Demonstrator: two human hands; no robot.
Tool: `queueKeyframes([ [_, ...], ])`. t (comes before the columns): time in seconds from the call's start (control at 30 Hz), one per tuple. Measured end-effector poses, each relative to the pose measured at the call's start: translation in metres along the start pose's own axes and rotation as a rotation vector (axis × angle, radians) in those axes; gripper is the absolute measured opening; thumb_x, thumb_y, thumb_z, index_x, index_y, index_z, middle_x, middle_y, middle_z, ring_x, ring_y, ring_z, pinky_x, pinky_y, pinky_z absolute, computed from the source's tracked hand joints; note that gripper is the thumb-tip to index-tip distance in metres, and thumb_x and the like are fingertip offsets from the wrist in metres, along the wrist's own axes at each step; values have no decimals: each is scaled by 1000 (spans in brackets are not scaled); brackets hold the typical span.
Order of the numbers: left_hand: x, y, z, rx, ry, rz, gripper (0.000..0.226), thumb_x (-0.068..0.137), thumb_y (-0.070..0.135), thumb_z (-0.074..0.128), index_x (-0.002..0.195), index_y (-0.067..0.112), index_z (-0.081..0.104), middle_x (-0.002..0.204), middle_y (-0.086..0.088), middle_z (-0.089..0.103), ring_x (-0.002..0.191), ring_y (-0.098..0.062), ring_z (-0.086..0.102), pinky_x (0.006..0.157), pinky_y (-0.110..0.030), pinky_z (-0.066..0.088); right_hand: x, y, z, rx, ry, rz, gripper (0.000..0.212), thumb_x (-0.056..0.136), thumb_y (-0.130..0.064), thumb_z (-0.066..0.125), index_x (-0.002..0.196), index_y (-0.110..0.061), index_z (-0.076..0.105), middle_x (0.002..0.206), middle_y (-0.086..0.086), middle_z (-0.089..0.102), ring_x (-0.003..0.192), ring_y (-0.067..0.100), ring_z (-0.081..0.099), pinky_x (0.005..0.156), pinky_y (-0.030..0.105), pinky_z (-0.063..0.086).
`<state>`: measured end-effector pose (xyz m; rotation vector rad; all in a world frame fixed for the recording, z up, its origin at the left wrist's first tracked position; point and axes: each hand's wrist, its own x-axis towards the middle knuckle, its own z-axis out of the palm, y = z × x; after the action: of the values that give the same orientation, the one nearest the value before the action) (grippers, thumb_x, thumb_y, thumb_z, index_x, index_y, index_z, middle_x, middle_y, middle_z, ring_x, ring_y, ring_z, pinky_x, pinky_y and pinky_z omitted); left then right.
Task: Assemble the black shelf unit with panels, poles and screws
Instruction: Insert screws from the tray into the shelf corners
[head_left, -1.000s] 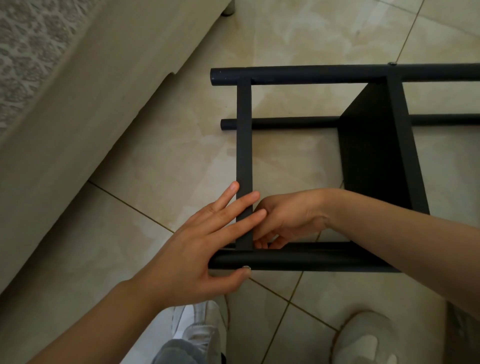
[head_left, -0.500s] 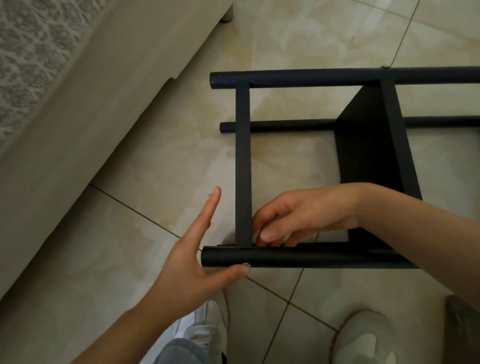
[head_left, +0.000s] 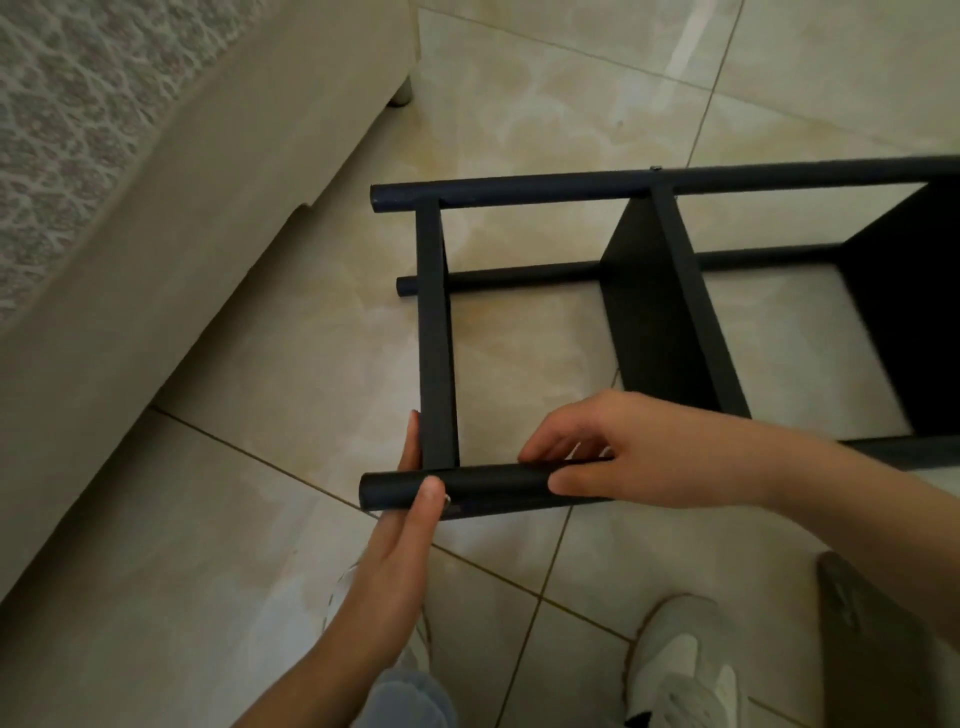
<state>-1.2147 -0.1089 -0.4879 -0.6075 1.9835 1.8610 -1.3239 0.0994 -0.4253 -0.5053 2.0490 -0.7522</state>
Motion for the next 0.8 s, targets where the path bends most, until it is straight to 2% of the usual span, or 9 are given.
queueKeyframes([
  [0.07,0,7,3,0,25,24,50,75,87,42,122,85,26,143,29,40,136,4,31,114,-31,20,-11,-1,3,-36,72,15,29,94,-32,60,120,-46,58,104,-27,62,98,-6,61,87,20,53],
  [0.13,-4,19,5,-1,33,38,44,76,80,43,118,87,31,133,36,47,123,16,39,110,-26,23,-18,-5,4,-60,123,11,31,95,-29,59,122,-44,58,108,-23,63,99,-3,60,90,24,53],
  [0.27,-14,40,8,-2,33,70,69,66,77,44,134,70,32,129,39,48,107,27,44,100,-17,29,-29,-14,-2,-137,180,7,31,96,-30,59,124,-42,58,111,-21,62,98,2,61,90,28,55],
  [0.37,-20,62,9,15,10,127,67,69,72,48,133,68,30,111,54,51,95,39,41,83,-6,32,-43,-18,-13,-210,244,36,27,95,-37,59,122,-40,59,104,-18,64,91,2,63,84,28,57],
  [0.43,-22,82,10,27,-10,171,67,73,69,48,137,67,28,115,54,50,103,35,43,91,-7,32,-56,-24,-23,-271,317,66,25,94,-44,57,117,-38,61,95,-17,64,83,2,63,77,27,58],
  [0.5,-22,105,13,36,-26,217,72,75,69,49,143,64,28,128,46,49,114,26,43,104,-20,32,-69,-30,-33,-308,403,89,23,94,-48,55,113,-38,61,85,-17,62,75,1,62,69,22,57],
  [0.57,-23,131,17,41,-42,266,77,73,72,52,145,63,28,131,44,48,118,24,43,109,-26,29,-81,-38,-46,-311,465,102,21,95,-47,54,112,-37,61,79,-16,59,70,1,61,62,17,50],
  [0.7,-27,190,26,22,-39,322,77,71,72,56,143,64,30,119,45,51,109,20,43,107,-29,24,-103,-62,-78,-264,522,72,24,99,-37,51,121,-32,59,87,-17,58,79,2,58,62,14,41],
  [0.8,-28,238,30,49,-33,387,67,87,58,54,149,54,31,118,42,49,108,18,44,107,-29,22,-118,-83,-105,-218,556,27,29,101,-31,50,129,-30,56,97,-16,58,84,-4,56,65,10,40],
])
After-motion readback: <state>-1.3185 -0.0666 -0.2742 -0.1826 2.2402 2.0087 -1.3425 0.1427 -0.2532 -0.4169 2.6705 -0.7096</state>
